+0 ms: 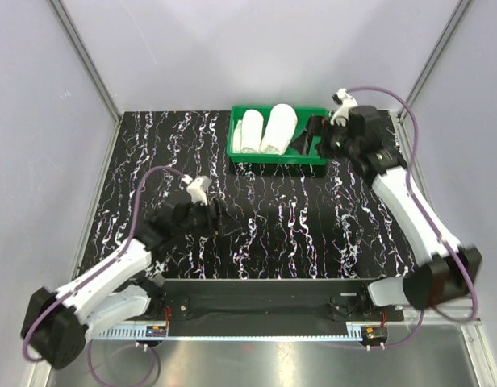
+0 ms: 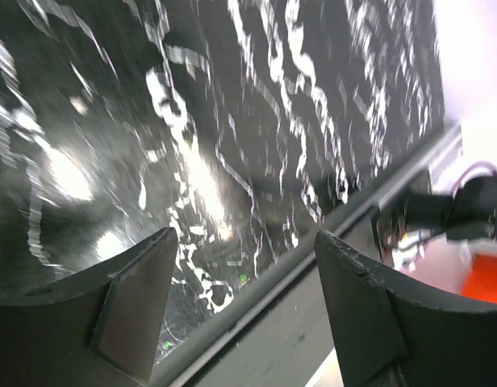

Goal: Roll the towels

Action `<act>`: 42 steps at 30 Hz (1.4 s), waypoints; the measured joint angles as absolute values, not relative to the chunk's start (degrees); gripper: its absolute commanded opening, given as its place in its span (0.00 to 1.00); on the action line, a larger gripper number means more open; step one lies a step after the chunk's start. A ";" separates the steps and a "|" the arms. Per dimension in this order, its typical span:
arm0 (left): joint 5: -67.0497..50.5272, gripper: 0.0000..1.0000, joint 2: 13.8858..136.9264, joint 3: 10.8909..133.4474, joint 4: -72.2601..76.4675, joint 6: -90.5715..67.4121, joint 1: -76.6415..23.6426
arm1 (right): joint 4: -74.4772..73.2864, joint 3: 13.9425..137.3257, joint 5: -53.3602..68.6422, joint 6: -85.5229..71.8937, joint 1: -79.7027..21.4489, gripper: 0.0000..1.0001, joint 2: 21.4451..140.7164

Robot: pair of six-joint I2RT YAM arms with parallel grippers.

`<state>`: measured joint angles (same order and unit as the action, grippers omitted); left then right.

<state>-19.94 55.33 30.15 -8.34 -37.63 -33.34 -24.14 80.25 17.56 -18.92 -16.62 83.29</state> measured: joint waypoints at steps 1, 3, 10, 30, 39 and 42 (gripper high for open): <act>-18.15 0.75 53.45 31.20 -9.87 -37.19 -33.34 | -23.83 77.47 17.08 -18.68 -16.64 1.00 79.07; -14.20 0.76 49.82 32.82 -11.81 -36.38 -33.34 | -23.92 73.49 16.69 -18.59 -16.73 1.00 72.97; 3.68 0.76 34.89 32.23 -12.91 -33.71 -33.41 | -23.83 59.83 15.14 -20.60 -16.82 1.00 56.55; 49.32 0.87 41.93 3.44 33.12 -3.66 -25.30 | -19.27 42.94 14.70 -26.06 -16.84 1.00 39.51; 43.44 0.81 71.48 3.31 63.55 2.13 -14.20 | -18.61 41.93 16.56 -26.57 -16.84 1.00 38.94; 36.07 0.96 75.29 3.27 64.88 2.74 -10.61 | -18.09 41.17 17.21 -26.37 -16.84 1.00 39.05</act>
<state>36.07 75.29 3.27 64.88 2.74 -10.61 -18.09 41.17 17.21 -26.37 -16.84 39.05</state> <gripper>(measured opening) 0.839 0.993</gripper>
